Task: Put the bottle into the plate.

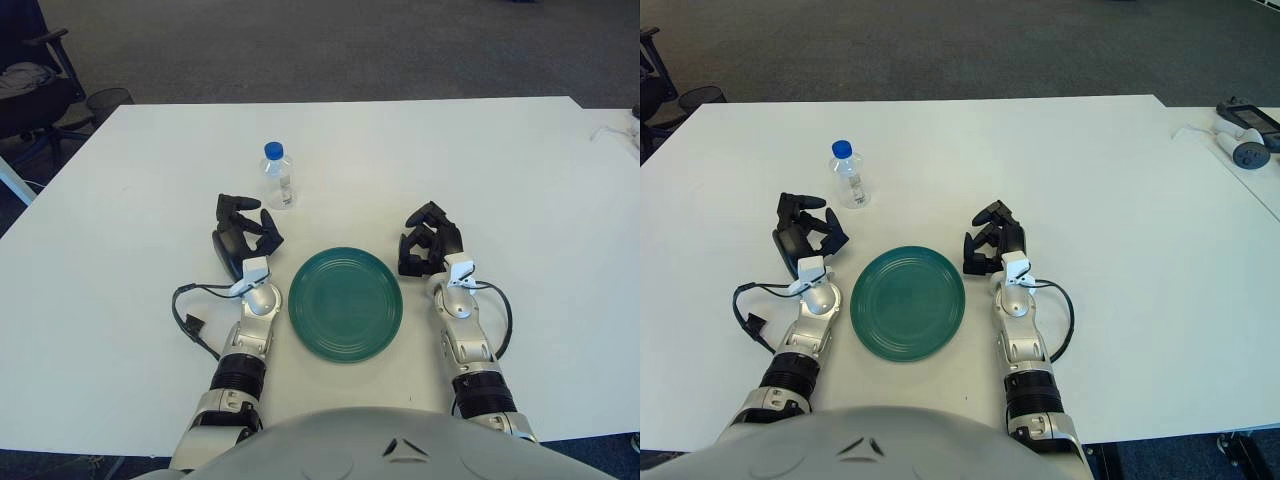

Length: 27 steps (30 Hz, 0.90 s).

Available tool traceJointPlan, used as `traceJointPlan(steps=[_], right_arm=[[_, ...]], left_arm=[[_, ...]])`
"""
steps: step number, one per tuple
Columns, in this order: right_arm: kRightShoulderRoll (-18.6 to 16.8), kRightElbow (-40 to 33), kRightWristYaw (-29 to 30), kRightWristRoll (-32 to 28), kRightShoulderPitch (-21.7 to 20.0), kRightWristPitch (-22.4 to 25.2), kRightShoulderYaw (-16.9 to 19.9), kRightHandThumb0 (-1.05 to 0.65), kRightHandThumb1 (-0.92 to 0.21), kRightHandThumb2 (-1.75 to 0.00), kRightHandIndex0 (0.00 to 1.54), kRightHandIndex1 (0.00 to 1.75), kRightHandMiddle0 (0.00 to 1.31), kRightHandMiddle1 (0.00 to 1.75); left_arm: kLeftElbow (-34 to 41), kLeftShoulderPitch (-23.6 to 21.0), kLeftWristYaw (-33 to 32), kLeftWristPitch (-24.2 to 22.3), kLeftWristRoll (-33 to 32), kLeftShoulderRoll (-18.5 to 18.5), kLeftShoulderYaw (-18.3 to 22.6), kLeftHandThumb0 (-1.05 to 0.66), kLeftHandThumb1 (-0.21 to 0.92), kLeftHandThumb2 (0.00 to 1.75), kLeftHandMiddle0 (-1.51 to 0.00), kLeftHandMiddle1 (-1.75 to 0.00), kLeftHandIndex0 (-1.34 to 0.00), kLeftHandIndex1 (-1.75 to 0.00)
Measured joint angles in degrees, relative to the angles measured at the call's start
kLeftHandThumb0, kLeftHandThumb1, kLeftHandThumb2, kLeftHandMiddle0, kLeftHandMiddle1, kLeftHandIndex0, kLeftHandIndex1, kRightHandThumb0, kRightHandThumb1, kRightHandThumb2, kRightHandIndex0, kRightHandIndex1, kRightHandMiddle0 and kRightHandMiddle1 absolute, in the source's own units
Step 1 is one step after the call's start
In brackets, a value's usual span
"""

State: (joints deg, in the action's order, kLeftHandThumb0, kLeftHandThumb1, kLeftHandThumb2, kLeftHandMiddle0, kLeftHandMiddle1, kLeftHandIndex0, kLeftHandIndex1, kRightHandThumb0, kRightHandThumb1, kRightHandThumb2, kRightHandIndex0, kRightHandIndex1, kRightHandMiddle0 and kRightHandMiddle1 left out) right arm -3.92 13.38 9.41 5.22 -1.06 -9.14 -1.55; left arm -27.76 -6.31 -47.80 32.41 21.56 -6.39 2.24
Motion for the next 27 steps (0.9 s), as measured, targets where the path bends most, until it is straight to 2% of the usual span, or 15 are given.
traceJointPlan(steps=[8,11,14,17,22,27], right_arm=[[0.0,0.0,-0.3,0.0,0.0,-0.1,0.0,0.00,-0.04,-1.61,0.82,1.68,0.60,1.75],[0.0,0.0,-0.2,0.0,0.0,-0.1,0.0,0.00,-0.05,-1.61,0.83,1.68,0.59,1.75],[0.0,0.0,-0.2,0.1,0.0,-0.1,0.0,0.00,-0.04,-1.61,0.82,1.68,0.60,1.75],[0.0,0.0,0.0,0.1,0.0,-0.1,0.0,0.00,-0.04,-1.62,0.82,1.70,0.60,1.75],[0.0,0.0,0.4,0.3,0.0,0.0,0.0,0.00,-0.04,-1.61,0.82,1.69,0.60,1.75],[0.0,0.0,0.7,0.4,0.0,0.0,-0.1,0.00,-0.05,-1.61,0.82,1.69,0.59,1.75]], left_arm=[[0.7,0.5,-0.9,-1.5,-0.6,-0.1,0.1,-0.39,0.68,0.83,-0.06,-1.75,-0.33,-1.75],[1.4,0.9,-0.8,-2.6,-0.8,-0.1,0.0,-0.38,0.73,0.76,-0.02,-1.56,-0.30,-1.75],[2.5,1.6,0.4,-4.1,-1.0,-0.1,-0.2,-0.64,0.77,0.50,-0.01,-1.40,-0.10,-1.70],[3.4,2.3,1.5,-4.8,-1.3,-0.1,-0.6,-0.76,0.86,0.33,0.00,-1.25,-0.03,-1.61],[4.4,2.6,4.1,-5.6,-2.1,-0.1,-1.3,-0.83,0.91,0.40,0.00,-1.01,0.00,-1.33],[5.4,2.6,5.9,-5.6,-2.1,0.0,-2.0,-0.82,0.92,0.53,0.00,-0.89,0.00,-1.10]])
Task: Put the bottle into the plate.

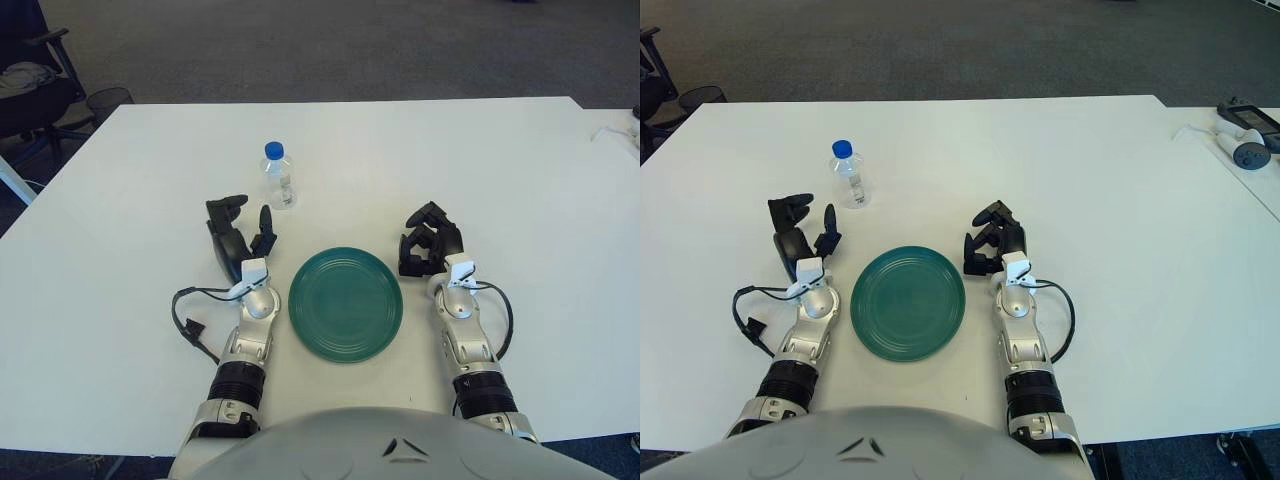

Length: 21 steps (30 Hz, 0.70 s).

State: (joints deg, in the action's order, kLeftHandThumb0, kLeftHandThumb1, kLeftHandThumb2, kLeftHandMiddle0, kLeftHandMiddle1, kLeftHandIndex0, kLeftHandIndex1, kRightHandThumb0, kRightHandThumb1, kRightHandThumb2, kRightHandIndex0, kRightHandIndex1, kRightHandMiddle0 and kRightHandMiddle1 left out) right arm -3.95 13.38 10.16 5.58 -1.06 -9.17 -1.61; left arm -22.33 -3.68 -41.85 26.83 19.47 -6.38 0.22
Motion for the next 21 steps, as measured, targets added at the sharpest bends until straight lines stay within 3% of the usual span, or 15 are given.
traceJointPlan(steps=[2,10,12,15,21], right_arm=[[0.0,0.0,0.0,0.0,0.0,0.0,0.0,0.00,-0.06,-1.60,0.80,1.71,0.59,1.75],[0.1,0.0,0.0,0.0,0.1,-0.2,0.0,0.00,-0.07,-1.59,0.81,1.69,0.58,1.75],[0.1,0.0,0.1,0.0,0.1,-0.3,0.0,0.00,-0.06,-1.59,0.80,1.70,0.58,1.75],[0.1,0.1,0.3,0.1,0.1,-0.3,0.0,0.00,-0.07,-1.60,0.80,1.70,0.58,1.75],[0.1,0.5,0.8,0.1,0.0,-0.3,0.0,0.00,-0.07,-1.59,0.79,1.72,0.58,1.75]], left_arm=[[0.5,0.2,0.7,0.0,0.0,0.0,-0.3,-0.81,0.92,0.59,-0.02,-0.80,0.00,-0.91],[1.6,1.5,4.1,0.0,-1.1,0.2,-0.4,-0.82,0.92,0.67,-0.06,-0.54,0.00,-0.57],[1.6,1.8,5.9,0.3,-1.6,0.9,-0.5,-0.87,0.92,0.59,-0.04,-0.38,0.00,-0.33],[0.7,1.9,10.2,1.3,-2.5,2.6,-1.3,-0.95,0.92,0.48,-0.01,-0.19,0.00,-0.12],[0.0,1.9,17.3,1.3,-3.8,5.9,-1.9,-1.03,0.92,0.28,0.00,-0.02,0.00,-0.02]])
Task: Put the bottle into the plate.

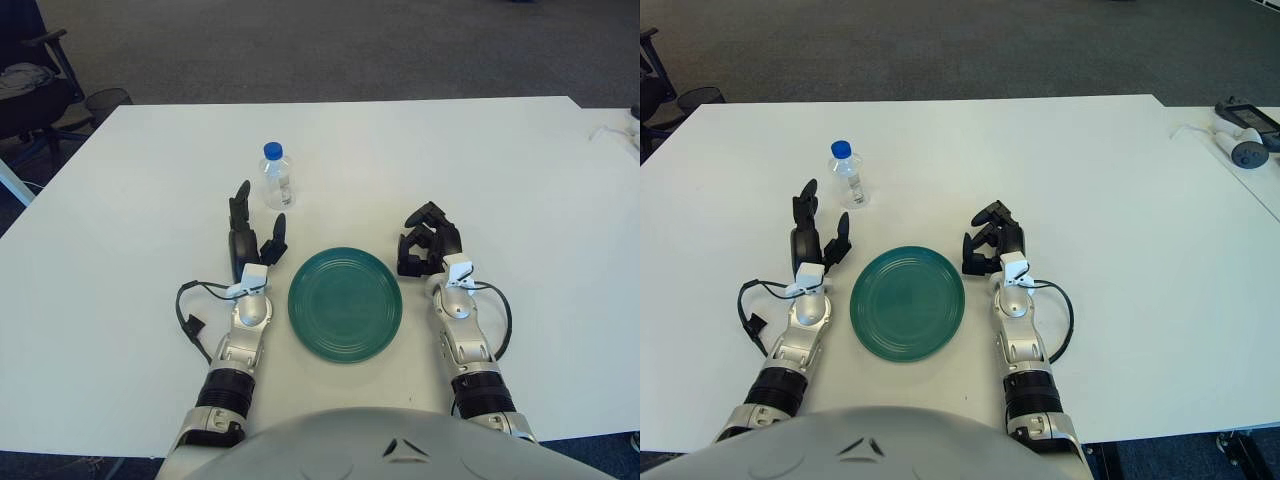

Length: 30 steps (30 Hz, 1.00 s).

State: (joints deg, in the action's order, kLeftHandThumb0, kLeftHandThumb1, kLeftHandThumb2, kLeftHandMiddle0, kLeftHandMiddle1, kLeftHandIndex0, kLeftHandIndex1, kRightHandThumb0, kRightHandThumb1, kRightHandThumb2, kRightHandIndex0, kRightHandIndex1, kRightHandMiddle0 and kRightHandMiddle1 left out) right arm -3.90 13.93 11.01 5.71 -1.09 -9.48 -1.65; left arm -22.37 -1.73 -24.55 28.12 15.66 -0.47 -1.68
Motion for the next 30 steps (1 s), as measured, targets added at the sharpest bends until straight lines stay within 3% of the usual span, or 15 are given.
traceJointPlan(steps=[8,20,25,30], right_arm=[[0.1,0.6,0.0,0.3,-0.1,-0.8,0.0,0.00,-0.08,-1.58,0.80,1.69,0.57,1.75],[0.0,0.4,-0.9,-0.1,0.0,-0.8,0.0,0.00,-0.06,-1.60,0.80,1.70,0.58,1.75],[0.1,0.4,-0.9,-0.1,0.0,-0.7,0.1,0.00,-0.07,-1.59,0.80,1.70,0.58,1.75],[0.0,0.5,-0.8,0.0,-0.1,-0.6,0.0,0.00,-0.06,-1.60,0.81,1.69,0.59,1.75]], left_arm=[[0.3,0.4,6.1,-2.0,-3.6,0.9,0.2,-1.05,0.92,0.10,0.00,0.00,0.00,0.00],[0.4,0.3,7.5,-3.3,-4.7,0.7,1.2,-1.05,0.91,0.05,0.00,0.00,0.00,0.00],[-0.7,-1.1,7.0,-4.7,-4.4,0.7,1.8,-1.05,0.92,0.08,0.00,0.00,0.00,0.00],[-5.5,-5.4,6.7,-4.9,-4.4,1.2,2.7,-1.05,0.92,0.11,0.00,0.00,0.00,0.00]])
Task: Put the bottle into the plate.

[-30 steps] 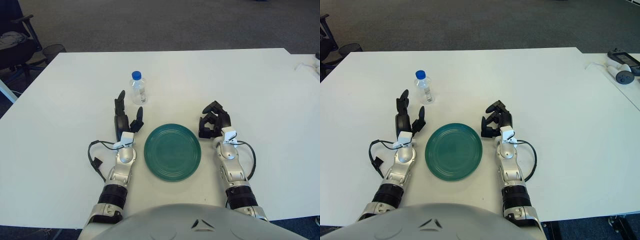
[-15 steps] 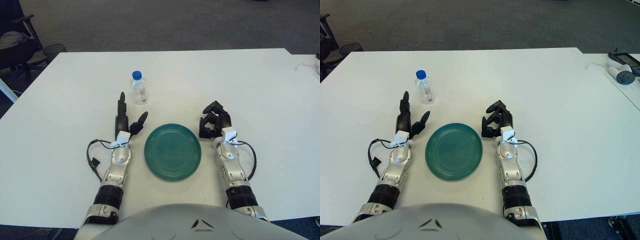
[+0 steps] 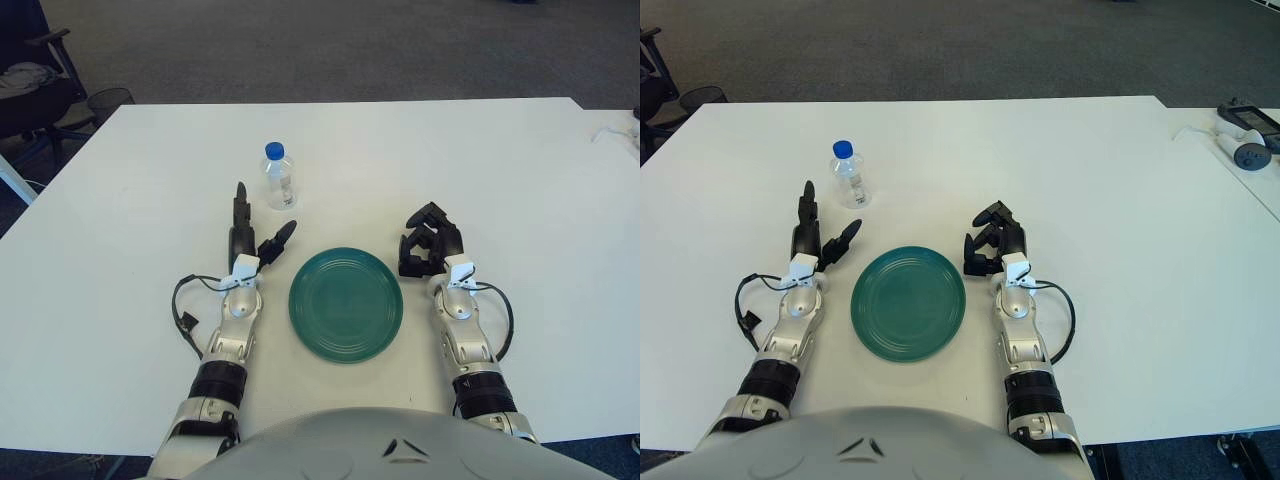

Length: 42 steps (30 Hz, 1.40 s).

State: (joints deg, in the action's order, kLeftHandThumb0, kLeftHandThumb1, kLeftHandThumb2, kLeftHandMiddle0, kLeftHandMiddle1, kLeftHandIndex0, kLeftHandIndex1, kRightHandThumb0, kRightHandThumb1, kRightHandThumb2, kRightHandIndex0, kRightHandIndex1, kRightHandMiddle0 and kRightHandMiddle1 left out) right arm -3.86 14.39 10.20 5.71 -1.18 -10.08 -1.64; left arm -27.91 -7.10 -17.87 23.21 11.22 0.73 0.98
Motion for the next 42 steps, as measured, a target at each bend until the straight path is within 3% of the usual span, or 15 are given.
traceJointPlan(steps=[20,31,42], right_arm=[[0.1,0.9,0.0,0.2,0.1,-1.8,0.0,0.00,-0.04,-1.61,0.82,1.69,0.60,1.75],[0.0,0.7,0.0,0.2,0.1,-1.9,0.0,0.00,-0.05,-1.62,0.80,1.72,0.60,1.75],[-0.3,0.7,0.1,0.2,0.1,-1.8,0.0,0.00,-0.06,-1.62,0.79,1.73,0.59,1.75]], left_arm=[[-9.0,-7.8,-5.8,-2.1,2.8,0.8,0.3,-1.05,0.92,0.17,0.00,0.00,0.00,0.00],[-16.8,-14.5,-8.7,-4.2,3.0,0.7,0.1,-1.05,0.92,0.17,0.00,0.00,0.00,0.00],[-20.3,-17.2,-9.6,-4.2,3.0,1.1,-0.5,-1.05,0.92,0.15,0.00,0.00,0.00,0.00]])
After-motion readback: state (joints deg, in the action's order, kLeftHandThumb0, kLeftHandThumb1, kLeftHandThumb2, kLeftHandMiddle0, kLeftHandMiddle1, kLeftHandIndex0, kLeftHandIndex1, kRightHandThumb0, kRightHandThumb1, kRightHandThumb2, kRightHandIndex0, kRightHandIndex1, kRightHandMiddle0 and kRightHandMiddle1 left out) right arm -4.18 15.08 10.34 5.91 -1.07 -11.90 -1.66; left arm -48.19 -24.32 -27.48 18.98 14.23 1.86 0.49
